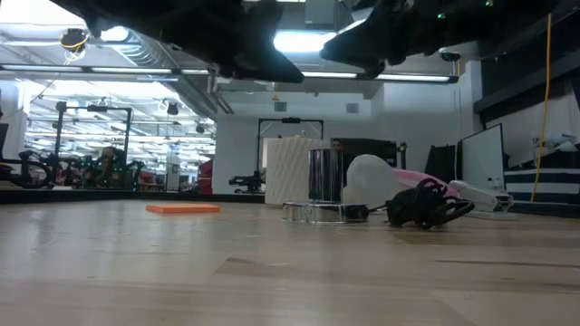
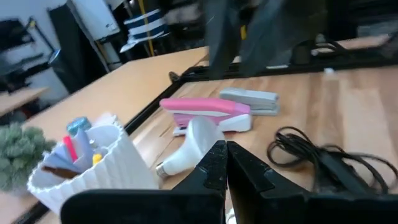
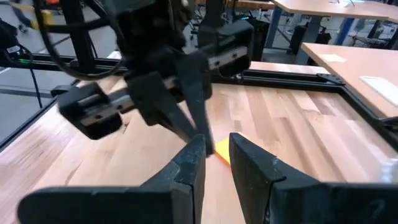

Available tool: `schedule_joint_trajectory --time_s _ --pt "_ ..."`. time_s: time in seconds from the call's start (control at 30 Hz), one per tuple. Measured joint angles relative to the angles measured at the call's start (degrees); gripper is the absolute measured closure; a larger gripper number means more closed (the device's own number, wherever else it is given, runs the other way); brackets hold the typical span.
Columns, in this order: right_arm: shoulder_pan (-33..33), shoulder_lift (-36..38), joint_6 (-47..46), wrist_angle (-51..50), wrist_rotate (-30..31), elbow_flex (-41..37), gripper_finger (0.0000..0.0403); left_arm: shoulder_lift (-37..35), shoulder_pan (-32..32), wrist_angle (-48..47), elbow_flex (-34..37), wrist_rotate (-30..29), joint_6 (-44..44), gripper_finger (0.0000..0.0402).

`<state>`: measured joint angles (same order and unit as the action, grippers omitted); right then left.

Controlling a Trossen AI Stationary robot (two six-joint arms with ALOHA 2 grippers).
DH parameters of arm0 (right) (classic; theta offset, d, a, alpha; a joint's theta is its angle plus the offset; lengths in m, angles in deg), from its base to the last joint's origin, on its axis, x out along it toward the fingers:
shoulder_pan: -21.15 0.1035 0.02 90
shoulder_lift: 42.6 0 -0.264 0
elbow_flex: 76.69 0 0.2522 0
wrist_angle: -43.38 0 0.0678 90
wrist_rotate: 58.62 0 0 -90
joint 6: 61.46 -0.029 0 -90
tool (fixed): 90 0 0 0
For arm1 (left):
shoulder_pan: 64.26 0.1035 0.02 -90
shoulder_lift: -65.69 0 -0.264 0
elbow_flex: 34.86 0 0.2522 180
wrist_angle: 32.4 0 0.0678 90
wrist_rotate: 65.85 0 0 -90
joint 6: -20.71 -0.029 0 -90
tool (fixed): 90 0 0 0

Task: Screw lightbulb
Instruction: Insert the lightbulb into the lamp

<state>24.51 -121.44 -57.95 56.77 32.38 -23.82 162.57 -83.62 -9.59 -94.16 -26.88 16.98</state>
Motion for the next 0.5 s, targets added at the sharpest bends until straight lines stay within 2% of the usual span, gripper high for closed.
schedule_joint_trajectory --time_s 0.2,0.27,0.4,0.5 --pt "0.0 9.76 1.46 -17.74 13.0 0.0 0.0327 -0.02 3.8 0.03 0.0 0.05 1.46 0.04" --pt "0.0 13.11 1.42 -23.78 16.61 0.0 0.0327 -0.02 5.62 0.05 0.0 1.9 0.3 0.04" --pt "-0.2 17.19 1.34 -34.83 22.58 0.0 0.0327 -0.02 10.68 0.05 0.0 13.32 -1.33 0.04" --pt "-1.89 17.27 -0.21 -39.82 23.93 -0.02 0.0327 -0.01 15.22 0.1 0.0 20.85 -1.24 0.04"
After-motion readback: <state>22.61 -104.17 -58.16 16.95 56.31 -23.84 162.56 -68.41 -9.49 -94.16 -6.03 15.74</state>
